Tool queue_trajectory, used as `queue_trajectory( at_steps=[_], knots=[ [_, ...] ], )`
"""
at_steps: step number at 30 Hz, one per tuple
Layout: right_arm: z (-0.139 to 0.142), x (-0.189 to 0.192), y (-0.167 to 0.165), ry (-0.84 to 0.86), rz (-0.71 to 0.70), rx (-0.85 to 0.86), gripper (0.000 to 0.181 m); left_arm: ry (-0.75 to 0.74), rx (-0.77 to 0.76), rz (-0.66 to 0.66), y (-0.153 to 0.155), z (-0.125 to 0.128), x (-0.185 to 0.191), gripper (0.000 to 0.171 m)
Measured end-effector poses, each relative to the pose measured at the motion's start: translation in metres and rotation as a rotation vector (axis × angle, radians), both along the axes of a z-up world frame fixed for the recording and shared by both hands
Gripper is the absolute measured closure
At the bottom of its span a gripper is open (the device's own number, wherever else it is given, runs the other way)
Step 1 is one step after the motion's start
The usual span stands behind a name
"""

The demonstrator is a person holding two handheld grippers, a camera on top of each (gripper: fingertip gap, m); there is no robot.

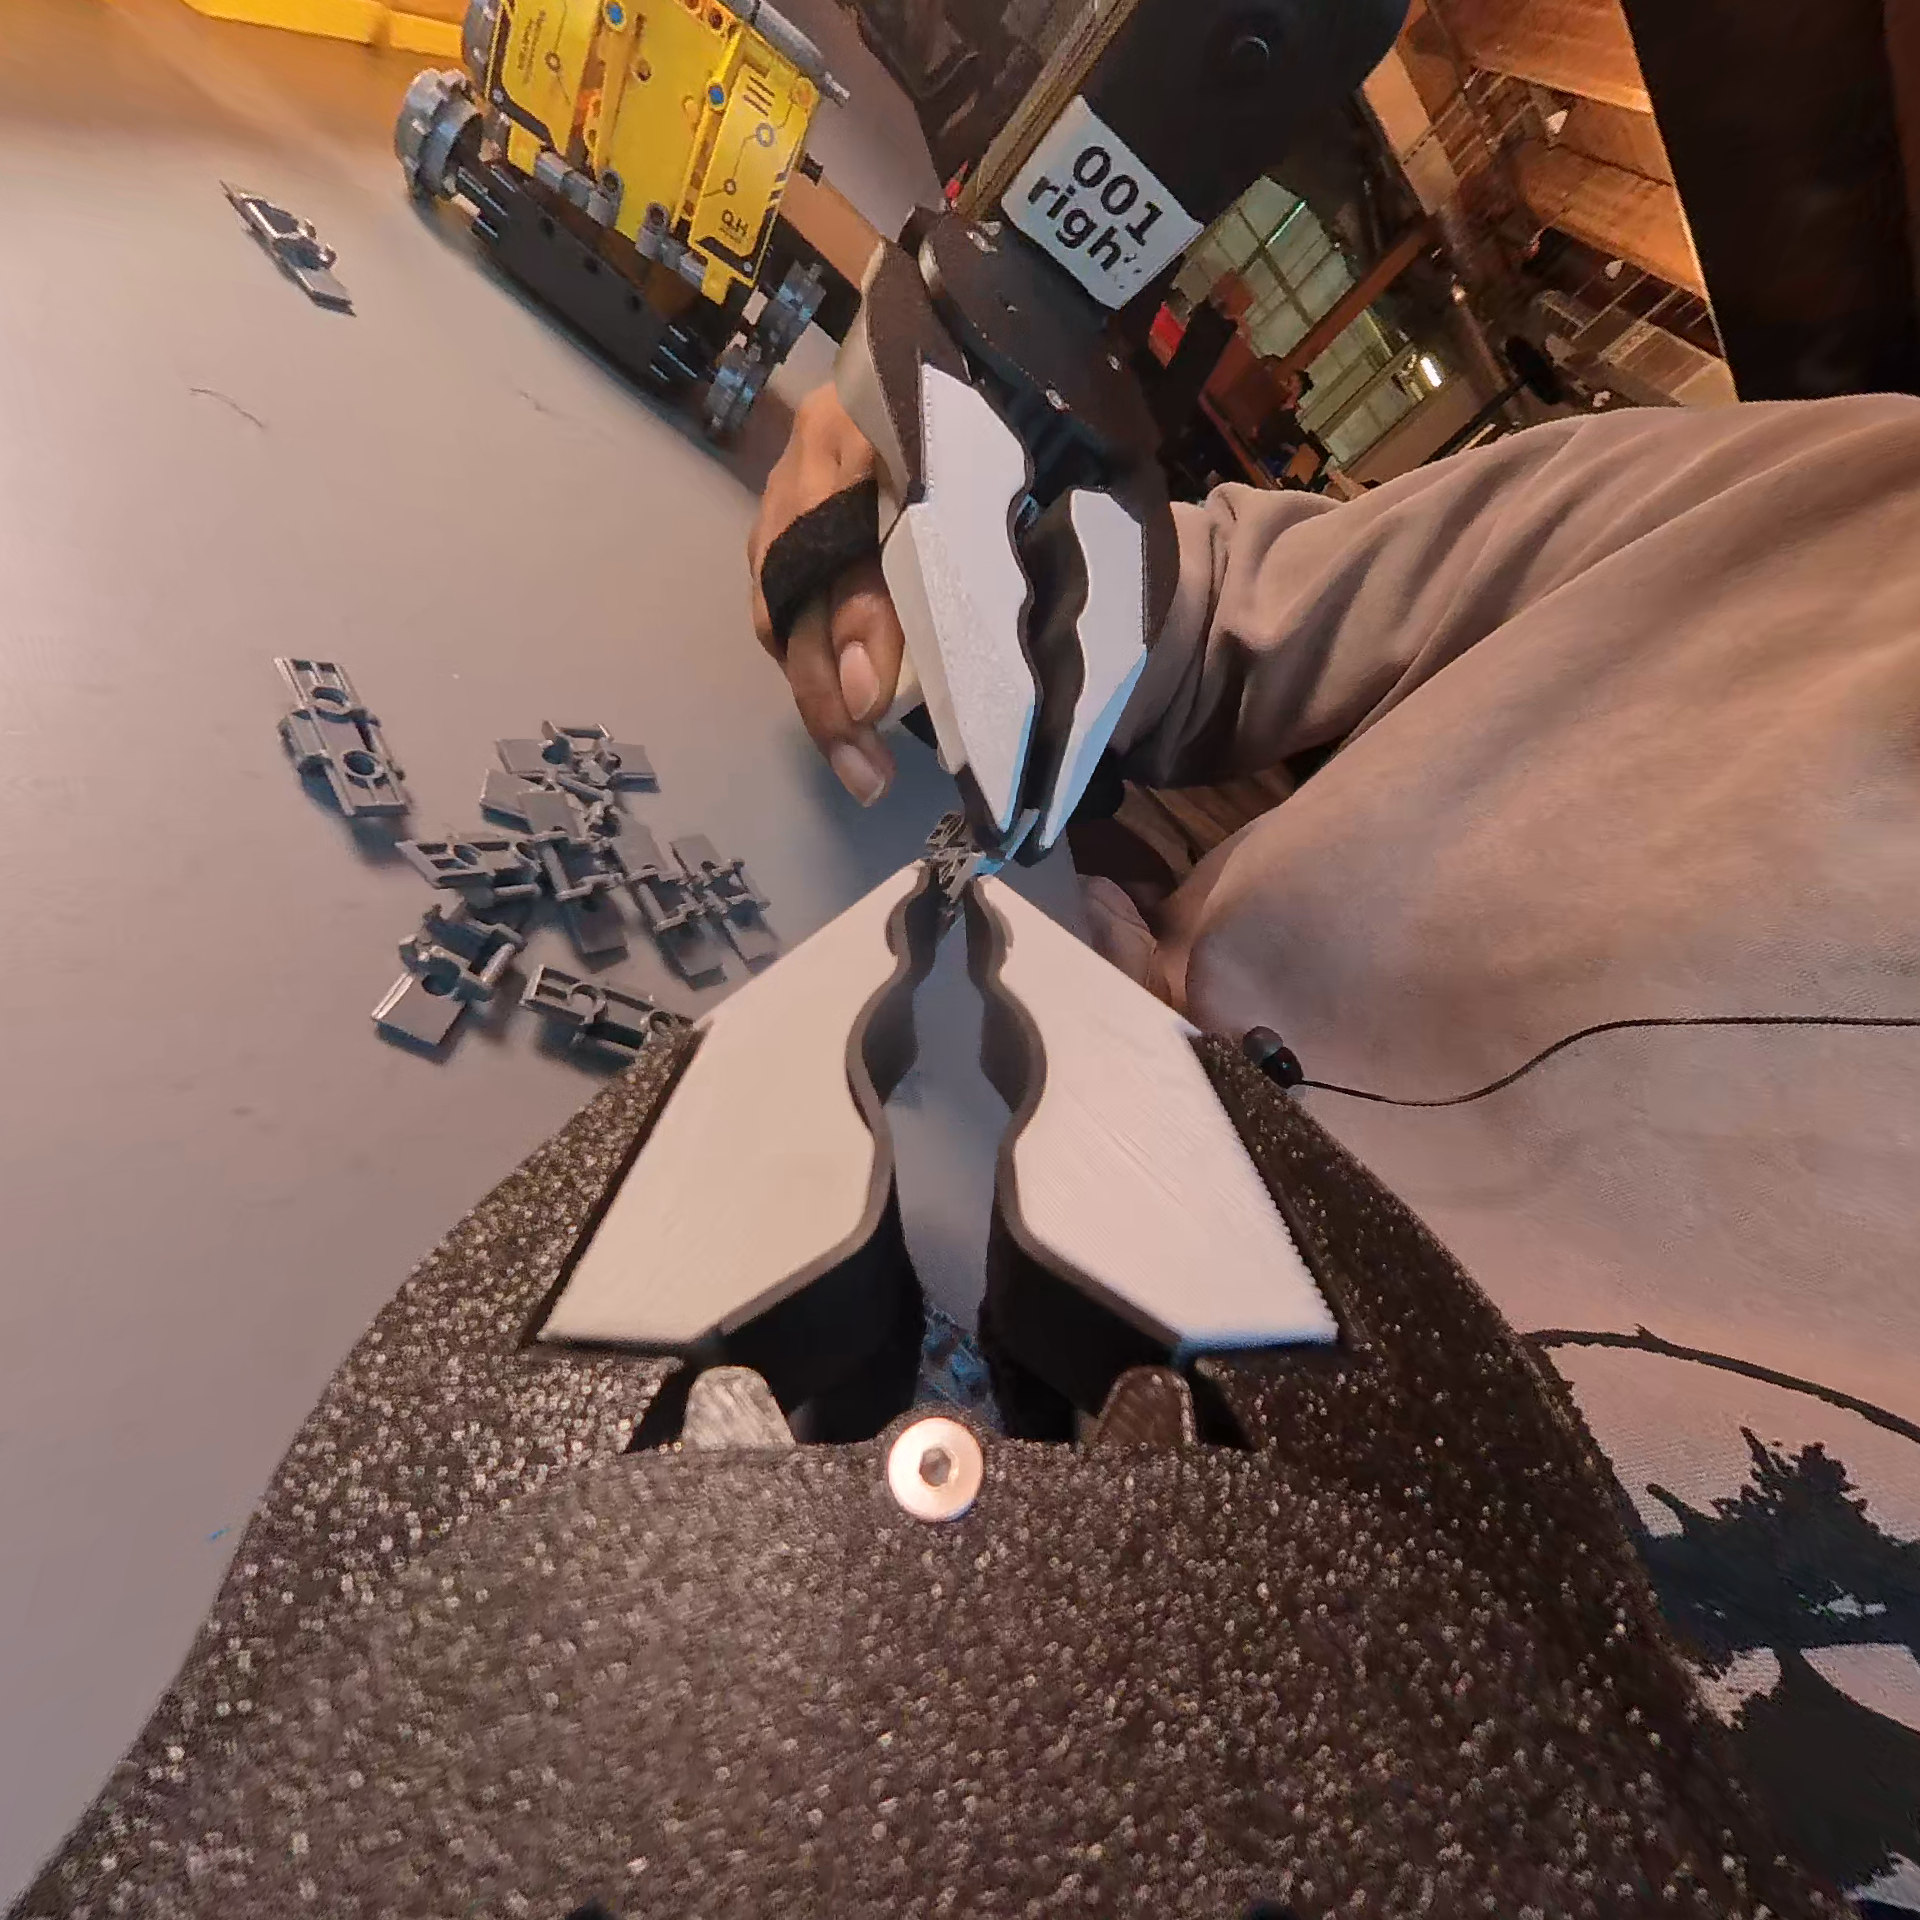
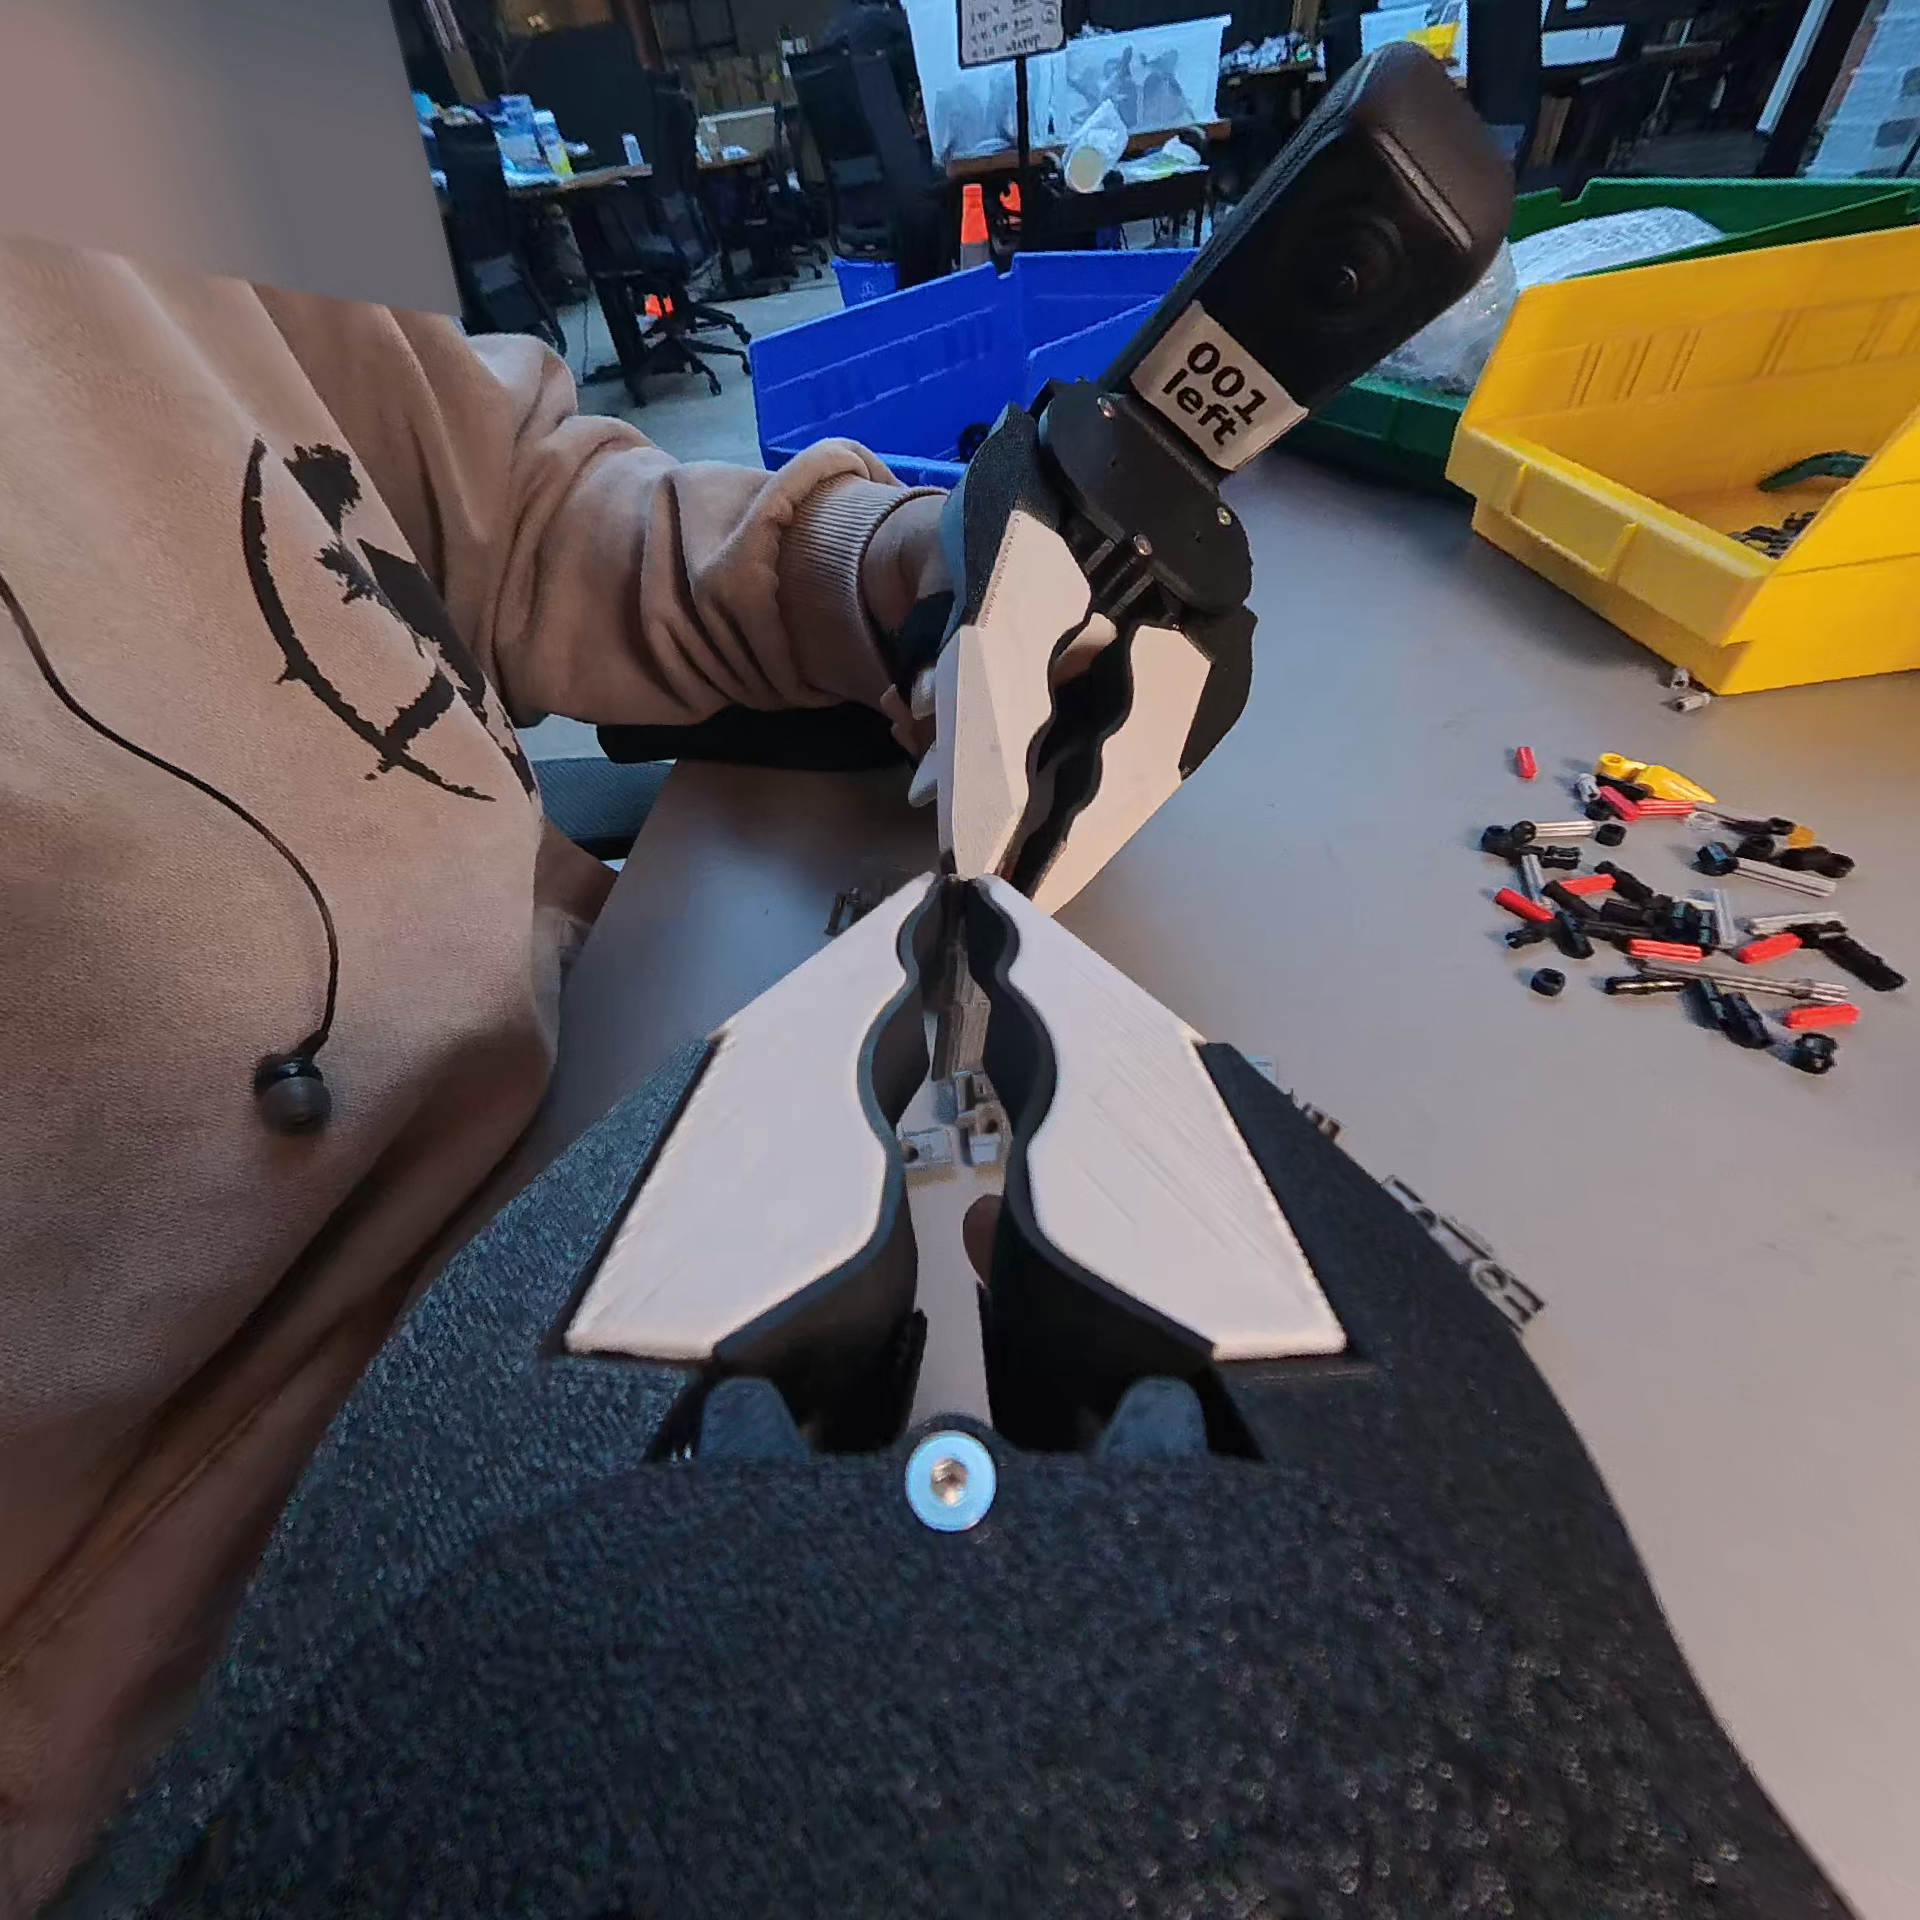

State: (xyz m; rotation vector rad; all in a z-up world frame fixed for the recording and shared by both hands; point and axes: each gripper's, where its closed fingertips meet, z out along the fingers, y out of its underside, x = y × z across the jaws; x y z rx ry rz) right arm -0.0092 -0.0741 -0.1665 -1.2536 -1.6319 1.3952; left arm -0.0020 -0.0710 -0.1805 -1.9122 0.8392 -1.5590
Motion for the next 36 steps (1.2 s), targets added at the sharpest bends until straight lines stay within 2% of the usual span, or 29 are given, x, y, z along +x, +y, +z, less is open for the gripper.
queue_trajectory(
  at_steps=[7,8,9,10,11,13,17,21,23,28,31,36],
  knots=[
    [-0.014,0.000,0.000,-0.052,-0.010,0.065,0.180,0.070,-0.025,0.049,0.008,-0.015,0.000,0.170],
    [-0.013,0.004,-0.017,-0.045,0.094,0.055,0.181,0.110,-0.018,0.145,0.024,-0.021,-0.007,0.170],
    [-0.012,0.005,-0.055,-0.062,0.239,-0.018,0.181,0.106,-0.015,0.194,0.038,-0.018,-0.017,0.170],
    [-0.033,-0.001,-0.075,-0.117,0.280,0.136,0.181,0.073,0.005,0.202,0.043,-0.006,-0.022,0.170],
    [-0.038,-0.009,-0.067,-0.104,0.224,0.275,0.181,0.130,0.073,0.178,0.038,-0.005,-0.021,0.170],
    [0.001,-0.006,-0.030,-0.003,0.116,0.159,0.181,0.153,0.110,0.143,0.028,-0.009,-0.014,0.170],
    [0.025,0.006,-0.002,0.091,0.048,-0.054,0.181,0.102,0.078,0.220,0.039,-0.004,-0.030,0.169],
    [0.004,0.008,0.032,-0.009,-0.097,-0.052,0.180,0.076,0.072,0.201,0.038,-0.003,-0.029,0.170],
    [-0.007,0.007,0.045,-0.063,-0.150,-0.066,0.170,0.071,0.075,0.184,0.035,-0.003,-0.025,0.170],
    [-0.015,0.003,0.048,-0.093,-0.177,-0.083,0.159,0.060,0.080,0.151,0.028,-0.002,-0.019,0.169],
    [-0.010,-0.002,0.039,-0.077,-0.146,-0.103,0.159,0.046,0.084,0.129,0.024,0.000,-0.015,0.169],
    [-0.017,-0.008,0.026,-0.105,-0.114,-0.084,0.165,0.047,0.089,0.116,0.023,-0.001,-0.013,0.168]
  ],
)
